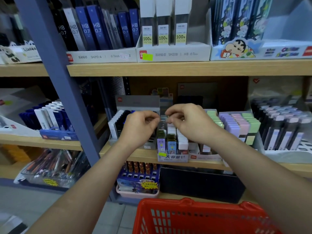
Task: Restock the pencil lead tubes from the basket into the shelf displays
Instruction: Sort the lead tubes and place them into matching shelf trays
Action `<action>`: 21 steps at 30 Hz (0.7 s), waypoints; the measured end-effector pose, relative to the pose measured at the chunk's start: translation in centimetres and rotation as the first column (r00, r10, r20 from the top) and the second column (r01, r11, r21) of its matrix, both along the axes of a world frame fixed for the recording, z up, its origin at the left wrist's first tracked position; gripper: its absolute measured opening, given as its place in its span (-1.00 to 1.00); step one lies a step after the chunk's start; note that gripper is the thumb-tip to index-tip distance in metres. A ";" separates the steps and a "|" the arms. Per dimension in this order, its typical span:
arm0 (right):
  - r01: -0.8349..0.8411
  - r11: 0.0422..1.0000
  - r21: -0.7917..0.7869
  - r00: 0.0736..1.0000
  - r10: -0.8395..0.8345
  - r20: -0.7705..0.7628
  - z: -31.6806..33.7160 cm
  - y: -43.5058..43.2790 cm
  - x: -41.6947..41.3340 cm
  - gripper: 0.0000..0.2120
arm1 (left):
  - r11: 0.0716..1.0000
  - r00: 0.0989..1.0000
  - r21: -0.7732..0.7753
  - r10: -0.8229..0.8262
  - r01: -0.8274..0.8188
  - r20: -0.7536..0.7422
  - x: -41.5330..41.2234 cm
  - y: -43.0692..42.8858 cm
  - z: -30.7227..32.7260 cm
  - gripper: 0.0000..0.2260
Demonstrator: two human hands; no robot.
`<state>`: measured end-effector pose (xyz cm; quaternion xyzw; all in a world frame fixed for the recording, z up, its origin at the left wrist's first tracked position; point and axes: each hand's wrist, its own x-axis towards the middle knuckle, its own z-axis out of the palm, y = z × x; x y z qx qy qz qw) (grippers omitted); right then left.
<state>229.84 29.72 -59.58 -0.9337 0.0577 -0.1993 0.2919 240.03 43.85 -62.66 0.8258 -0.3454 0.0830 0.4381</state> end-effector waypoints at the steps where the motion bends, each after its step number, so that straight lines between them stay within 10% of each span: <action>1: -0.014 1.000 0.028 1.000 0.014 0.021 0.2 -0.1 -0.9 -0.75 | 1.000 1.000 -0.005 0.004 -0.004 0.019 -0.4 0.1 0.4 -0.92; 7: -0.211 0.933 0.291 0.948 0.268 -0.173 1.7 -0.8 -6.6 -0.86 | 0.945 0.949 0.126 -0.287 0.302 -0.129 -5.6 0.6 3.7 -0.93; 12: -0.346 0.867 0.358 0.623 0.498 -0.604 -1.1 -2.0 -9.6 -0.82 | 0.729 0.854 0.456 -0.374 0.511 -0.360 -10.4 0.4 2.8 -0.87; 21: -0.030 0.900 0.436 0.465 0.398 -0.790 -17.5 -1.5 -13.1 -0.87 | 0.242 0.872 0.846 -0.257 0.475 -0.416 -16.6 1.1 -12.7 -0.76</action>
